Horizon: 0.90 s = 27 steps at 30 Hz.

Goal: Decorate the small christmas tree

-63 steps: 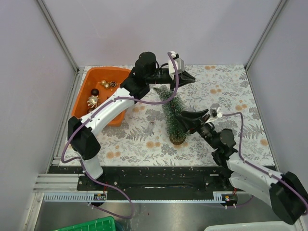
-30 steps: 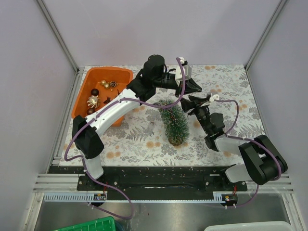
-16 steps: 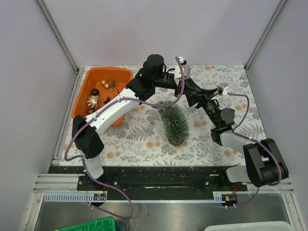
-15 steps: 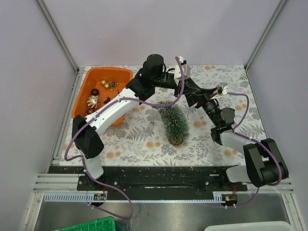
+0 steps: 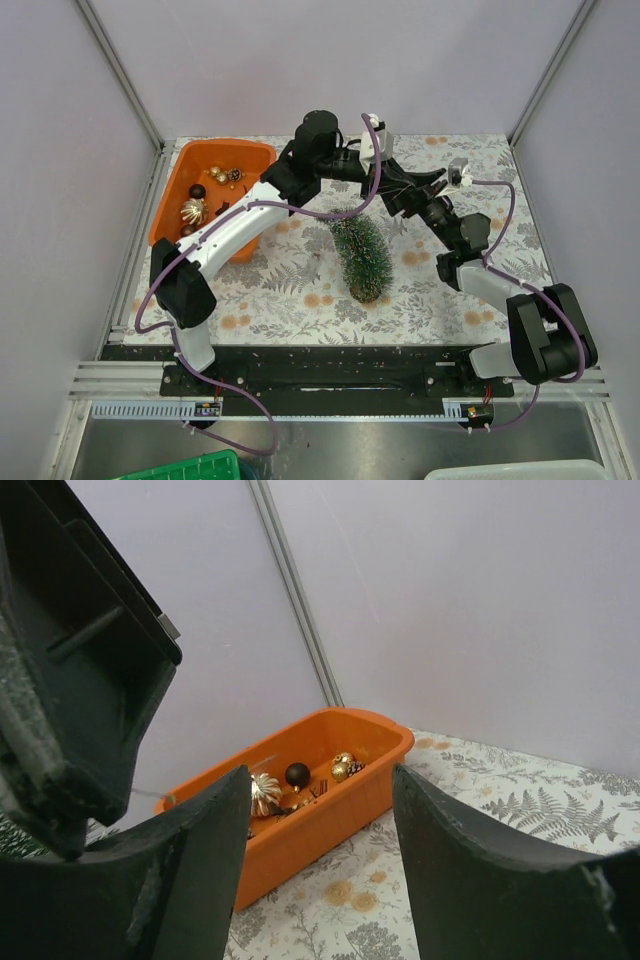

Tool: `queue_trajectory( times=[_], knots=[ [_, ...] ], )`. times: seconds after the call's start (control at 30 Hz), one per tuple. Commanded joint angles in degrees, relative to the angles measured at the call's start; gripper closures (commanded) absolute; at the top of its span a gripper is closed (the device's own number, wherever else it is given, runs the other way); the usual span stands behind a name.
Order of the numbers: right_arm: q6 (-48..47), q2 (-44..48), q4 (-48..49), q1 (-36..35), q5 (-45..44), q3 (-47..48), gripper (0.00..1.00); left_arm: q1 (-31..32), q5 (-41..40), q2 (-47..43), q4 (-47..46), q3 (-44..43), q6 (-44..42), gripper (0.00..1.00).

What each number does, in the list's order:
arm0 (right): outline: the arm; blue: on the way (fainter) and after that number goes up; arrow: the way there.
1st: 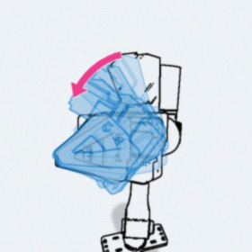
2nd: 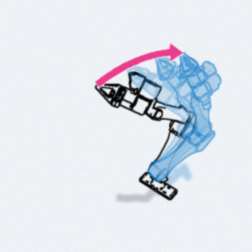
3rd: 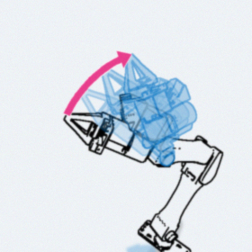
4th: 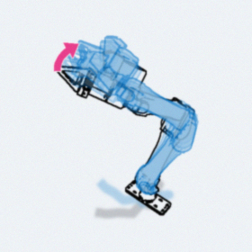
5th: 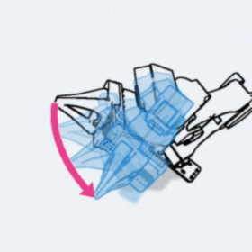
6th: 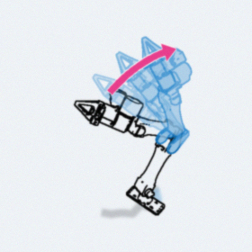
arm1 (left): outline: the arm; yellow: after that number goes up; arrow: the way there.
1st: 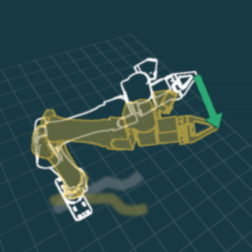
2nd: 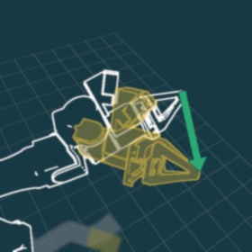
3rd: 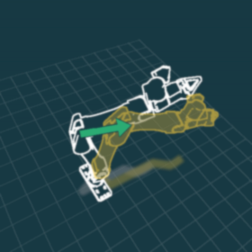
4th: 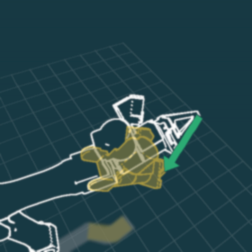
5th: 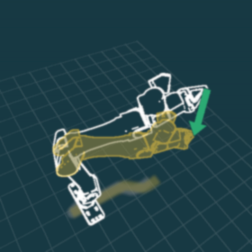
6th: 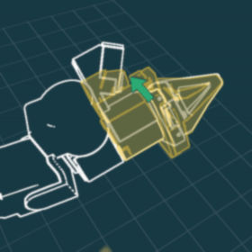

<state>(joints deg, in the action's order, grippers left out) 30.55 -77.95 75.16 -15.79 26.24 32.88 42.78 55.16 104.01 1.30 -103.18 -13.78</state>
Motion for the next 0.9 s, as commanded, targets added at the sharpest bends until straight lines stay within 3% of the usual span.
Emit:
queue_trajectory(
  times=[0.0,0.17,0.4,0.57,0.87],
  knots=[
    [0.39,-0.97,14.67,0.15,0.39,3.59,0.37,-0.16,2.15,-0.12,-2.53,-2.82,1.39,0.93],
    [0.39,0.78,14.67,0.23,3.28,2.02,0.5,-0.51,2.32,-0.91,-1.92,-2.91,1.48,0.93],
    [1.27,3.6,14.58,0.23,6.11,0.51,0.32,-1.12,2.59,-1.09,-1.92,-2.91,2.35,0.93],
    [1.18,1.58,14.58,0.15,4.61,2.79,0.3,-0.95,3.2,-1.0,-1.91,-3.43,3.06,0.93],
    [1.44,0.87,14.49,0.67,12.95,1.4,0.3,-1.39,3.38,-1.09,-1.48,-4.58,2.53,0.94]
  ],
)
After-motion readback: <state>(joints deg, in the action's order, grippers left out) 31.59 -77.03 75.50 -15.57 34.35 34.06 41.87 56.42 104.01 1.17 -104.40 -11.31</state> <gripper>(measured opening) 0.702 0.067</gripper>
